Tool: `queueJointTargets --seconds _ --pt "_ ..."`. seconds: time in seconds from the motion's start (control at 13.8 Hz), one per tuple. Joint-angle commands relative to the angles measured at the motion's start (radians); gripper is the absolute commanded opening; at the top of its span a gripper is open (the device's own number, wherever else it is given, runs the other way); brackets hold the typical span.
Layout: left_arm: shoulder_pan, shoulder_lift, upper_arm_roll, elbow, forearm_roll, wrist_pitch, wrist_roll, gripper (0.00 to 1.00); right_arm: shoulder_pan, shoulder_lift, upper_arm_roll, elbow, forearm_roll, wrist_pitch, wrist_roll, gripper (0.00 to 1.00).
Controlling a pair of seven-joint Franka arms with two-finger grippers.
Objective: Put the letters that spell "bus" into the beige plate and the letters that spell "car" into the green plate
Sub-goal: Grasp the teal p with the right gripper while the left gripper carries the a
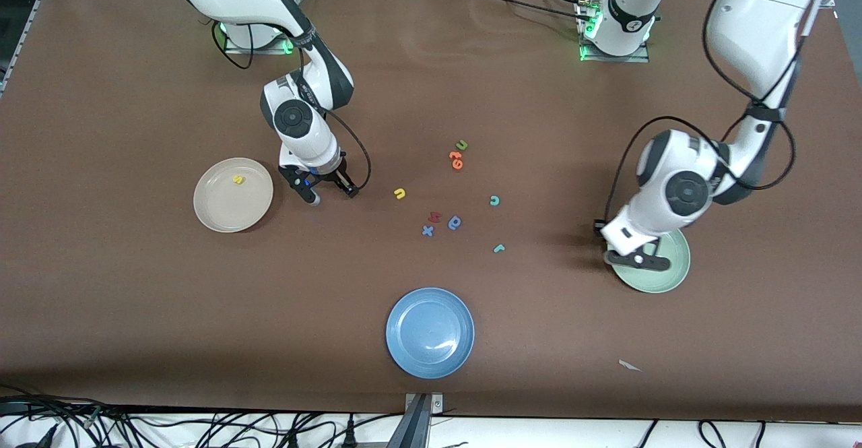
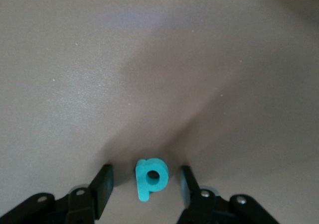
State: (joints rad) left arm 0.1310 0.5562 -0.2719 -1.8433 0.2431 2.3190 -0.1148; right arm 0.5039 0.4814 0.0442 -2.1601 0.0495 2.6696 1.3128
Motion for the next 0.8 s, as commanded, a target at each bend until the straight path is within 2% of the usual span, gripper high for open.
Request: queueJointTargets --seconds 0.0,0.07,0.15,0.22,0.36,0.44,0.73 --pt "0.070 -0.004 -0.009 0.015 0.039 -0.018 0.104 0.25 0.004 -0.003 0.002 -0.012 0.013 0.013 0.003 0.20" --pt "0.085 0.004 -0.009 0.015 0.041 -0.009 0.142 0.45 0.004 -0.007 0.002 -0.010 0.013 0.012 -0.007 0.12" --pt "0.091 0.013 -0.006 0.015 0.041 -0.004 0.180 0.89 0.004 -0.015 0.000 -0.006 0.012 0.007 -0.023 0.09" --pt "0.091 0.014 -0.006 0.016 0.039 -0.004 0.187 1.00 0.002 -0.027 -0.003 -0.003 0.012 0.001 -0.049 0.09" --pt "0.079 0.014 -0.009 0.035 0.025 -0.009 0.169 1.00 0.002 -0.072 -0.026 0.015 0.007 -0.100 -0.119 0.09" --pt "0.075 0.013 -0.018 0.036 0.021 -0.009 0.140 1.00 0.002 -0.096 -0.056 0.029 0.007 -0.167 -0.194 0.09" --pt "-0.077 0.019 -0.046 0.029 -0.036 -0.004 -0.152 1.00 0.002 -0.148 -0.205 0.028 0.007 -0.319 -0.525 0.09"
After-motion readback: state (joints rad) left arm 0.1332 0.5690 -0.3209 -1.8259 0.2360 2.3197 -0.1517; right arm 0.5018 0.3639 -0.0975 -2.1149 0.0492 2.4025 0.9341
